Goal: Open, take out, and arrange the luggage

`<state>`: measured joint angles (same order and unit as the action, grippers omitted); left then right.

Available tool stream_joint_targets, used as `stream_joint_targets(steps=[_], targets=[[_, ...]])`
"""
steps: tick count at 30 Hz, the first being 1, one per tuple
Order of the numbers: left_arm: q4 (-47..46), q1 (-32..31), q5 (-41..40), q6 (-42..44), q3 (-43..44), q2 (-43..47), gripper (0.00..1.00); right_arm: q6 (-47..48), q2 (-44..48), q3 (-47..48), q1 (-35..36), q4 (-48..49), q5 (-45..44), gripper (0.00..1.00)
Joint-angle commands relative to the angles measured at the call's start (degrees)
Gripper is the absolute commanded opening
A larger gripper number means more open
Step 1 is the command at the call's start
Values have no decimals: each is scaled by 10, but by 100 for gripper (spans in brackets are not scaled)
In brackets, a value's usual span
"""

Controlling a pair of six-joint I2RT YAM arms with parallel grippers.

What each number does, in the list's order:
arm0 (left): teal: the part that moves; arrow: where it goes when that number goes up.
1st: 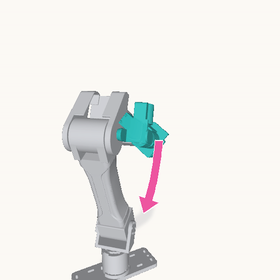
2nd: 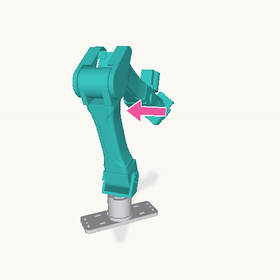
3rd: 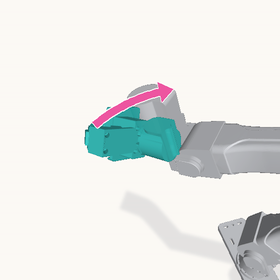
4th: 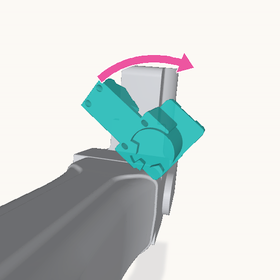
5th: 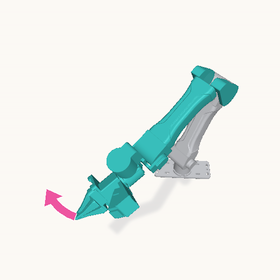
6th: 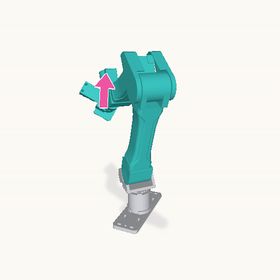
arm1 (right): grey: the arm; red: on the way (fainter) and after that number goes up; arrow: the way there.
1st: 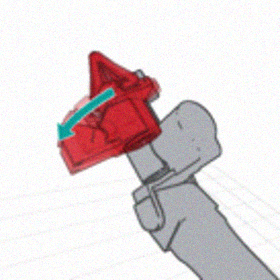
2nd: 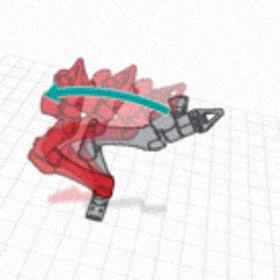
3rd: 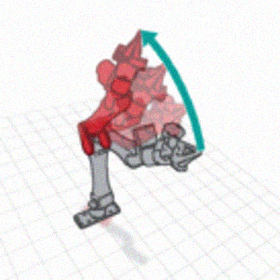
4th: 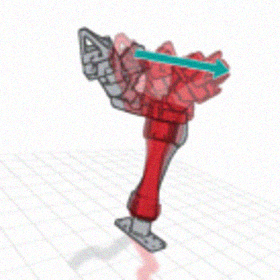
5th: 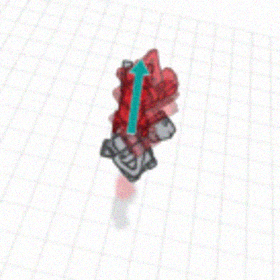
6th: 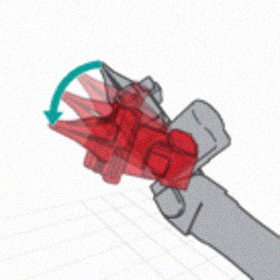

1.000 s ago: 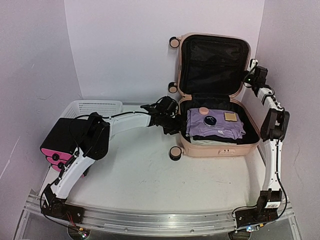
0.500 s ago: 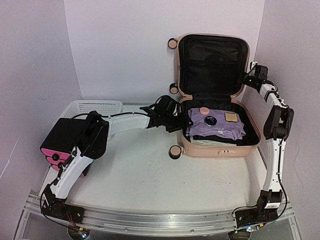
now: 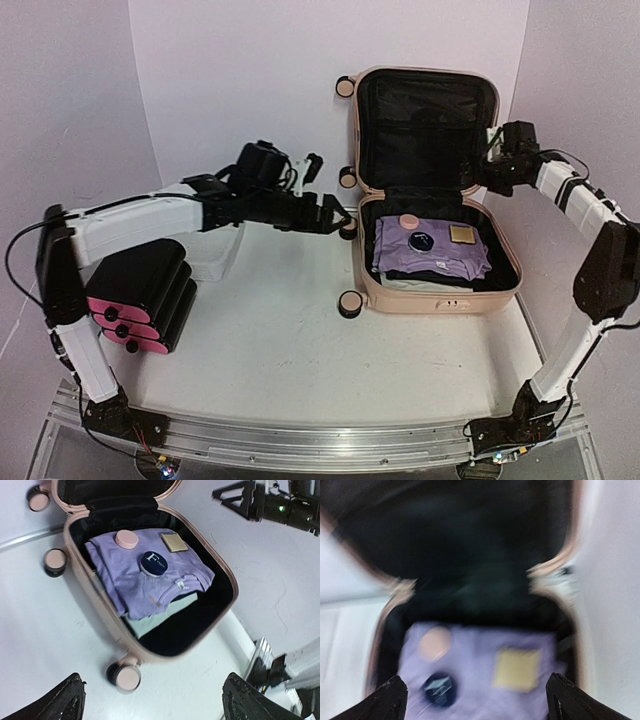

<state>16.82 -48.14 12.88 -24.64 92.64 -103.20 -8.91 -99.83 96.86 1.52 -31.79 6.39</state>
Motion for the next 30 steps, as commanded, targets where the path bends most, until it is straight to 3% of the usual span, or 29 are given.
stream_joint_targets(steps=[1, 4, 7, 10, 14, 20, 27, 30], targets=[[166, 32, -32, 98, -70, 153, 97, -63, 112, -149, 100, -22, 66, 98], [281, 69, -109, 116, -125, 274, 98, -79, 173, -231, 182, -20, 82, 98], [370, 157, -140, 122, -162, 391, 100, -105, 212, -274, 239, -26, 95, 98], [446, 243, -180, 129, -152, 452, 100, -136, 229, -286, 287, -27, 112, 98], [510, 353, -214, 109, -141, 427, 100, -153, 212, -258, 355, -21, 104, 98], [464, 531, -167, 83, -169, 390, 100, -183, 126, -188, 432, -10, 126, 98], [403, 591, -194, 103, -201, 322, 100, -213, 60, -157, 501, 25, 137, 98], [382, 615, -112, 115, -224, 303, 100, -215, 39, -145, 515, 28, 144, 98]])
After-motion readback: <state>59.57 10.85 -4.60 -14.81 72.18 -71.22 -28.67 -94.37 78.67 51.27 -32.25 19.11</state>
